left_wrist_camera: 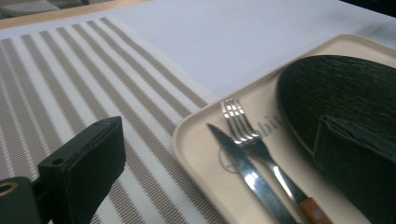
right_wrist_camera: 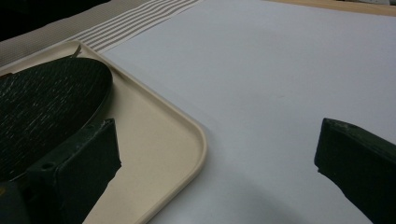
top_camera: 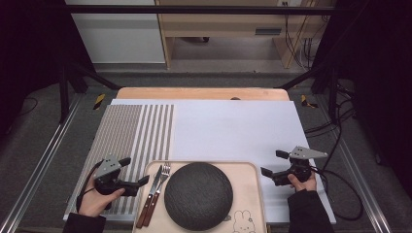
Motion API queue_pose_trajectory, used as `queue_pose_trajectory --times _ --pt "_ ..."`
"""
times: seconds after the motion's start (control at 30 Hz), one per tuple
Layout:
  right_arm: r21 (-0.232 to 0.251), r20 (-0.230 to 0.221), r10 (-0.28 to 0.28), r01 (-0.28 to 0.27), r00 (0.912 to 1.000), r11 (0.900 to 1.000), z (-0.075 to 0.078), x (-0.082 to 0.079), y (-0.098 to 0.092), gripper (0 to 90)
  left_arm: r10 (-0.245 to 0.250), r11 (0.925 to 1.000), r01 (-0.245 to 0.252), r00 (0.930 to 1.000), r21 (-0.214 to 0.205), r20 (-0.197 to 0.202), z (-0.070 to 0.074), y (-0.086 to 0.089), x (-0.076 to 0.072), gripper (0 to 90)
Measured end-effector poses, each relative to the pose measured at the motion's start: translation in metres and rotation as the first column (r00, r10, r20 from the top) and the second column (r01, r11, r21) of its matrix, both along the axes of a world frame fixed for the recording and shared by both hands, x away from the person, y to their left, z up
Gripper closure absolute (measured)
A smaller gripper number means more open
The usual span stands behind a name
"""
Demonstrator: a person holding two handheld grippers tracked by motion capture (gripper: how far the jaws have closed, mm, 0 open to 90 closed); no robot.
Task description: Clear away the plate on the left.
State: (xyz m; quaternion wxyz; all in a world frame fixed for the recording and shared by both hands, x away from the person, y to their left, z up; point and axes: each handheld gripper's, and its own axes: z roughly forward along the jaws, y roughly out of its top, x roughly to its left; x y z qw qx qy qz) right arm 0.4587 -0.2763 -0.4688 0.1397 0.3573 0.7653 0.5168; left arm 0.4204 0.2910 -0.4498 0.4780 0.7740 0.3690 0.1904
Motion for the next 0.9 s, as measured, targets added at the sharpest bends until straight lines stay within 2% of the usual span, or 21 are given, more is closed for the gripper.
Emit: queue_pose_trajectory --times 0.17,0.23,0.47,0.7,0.9 --pt "0.001 -0.005 0.0 0.0 1.0 1.0 -0.001 0.0 0.0 0.4 0.041 0.9991 -0.041 0.9991 -0.012 0.013 -0.006 0.013 0.004 2.2" --pt "0.0 -0.009 0.0 0.0 1.0 1.0 -0.001 0.0 0.0 0.4 0.043 0.9989 -0.043 0.9988 -0.021 0.025 -0.009 0.016 0.006 2.2" --pt "-0.001 -0.019 -0.004 0.003 0.9998 1.0 -0.003 0.001 -0.001 0.4 0.101 0.9949 -0.101 0.9948 0.003 0.009 -0.019 0.032 0.011 2.1" --pt "-0.006 -0.03 -0.001 0.001 0.9996 1.0 -0.004 0.002 -0.001 0.4 0.119 0.9929 -0.119 0.9928 0.008 0.019 -0.021 0.04 0.013 1.9" --pt "-0.003 -0.032 -0.004 0.004 0.9995 1.0 -0.004 0.001 -0.002 0.4 0.127 0.9918 -0.127 0.9919 0.016 0.005 -0.025 0.043 0.015 1.7"
